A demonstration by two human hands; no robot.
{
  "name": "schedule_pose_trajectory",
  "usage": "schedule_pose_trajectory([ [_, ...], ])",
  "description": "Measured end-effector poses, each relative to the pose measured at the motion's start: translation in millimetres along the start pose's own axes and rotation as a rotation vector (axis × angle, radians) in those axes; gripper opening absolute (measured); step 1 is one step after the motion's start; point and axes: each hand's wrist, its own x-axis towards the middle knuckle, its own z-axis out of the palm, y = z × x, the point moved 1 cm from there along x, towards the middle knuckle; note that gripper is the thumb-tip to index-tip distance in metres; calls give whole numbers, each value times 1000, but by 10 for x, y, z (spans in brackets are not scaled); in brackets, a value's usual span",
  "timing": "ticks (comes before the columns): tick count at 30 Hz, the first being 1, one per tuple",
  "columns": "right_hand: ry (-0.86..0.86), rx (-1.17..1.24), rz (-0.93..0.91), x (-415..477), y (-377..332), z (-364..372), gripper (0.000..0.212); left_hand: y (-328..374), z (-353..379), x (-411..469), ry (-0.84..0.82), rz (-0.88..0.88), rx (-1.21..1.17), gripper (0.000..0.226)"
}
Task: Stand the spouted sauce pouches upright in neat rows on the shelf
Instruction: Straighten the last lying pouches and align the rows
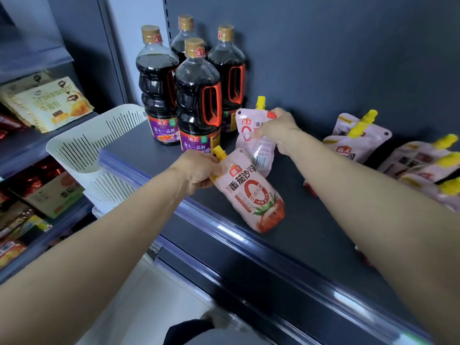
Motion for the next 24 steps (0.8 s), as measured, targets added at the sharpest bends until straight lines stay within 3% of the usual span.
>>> schedule_pose_trajectory([
  [5,-82,-84,-58,-180,-53,-189,33,135,134,-209,122,152,117,1],
  [14,-130,-749,-301,-611,-20,-652,16,238,415,-386,139,378,307,6],
  [18,-160,-875,-231,-766,4,-931,37,292,582,-438,129,471,401,5],
  [24,-159,-957,-231,-839,52,-1148,31,346,703,-467,131,576,577,6],
])
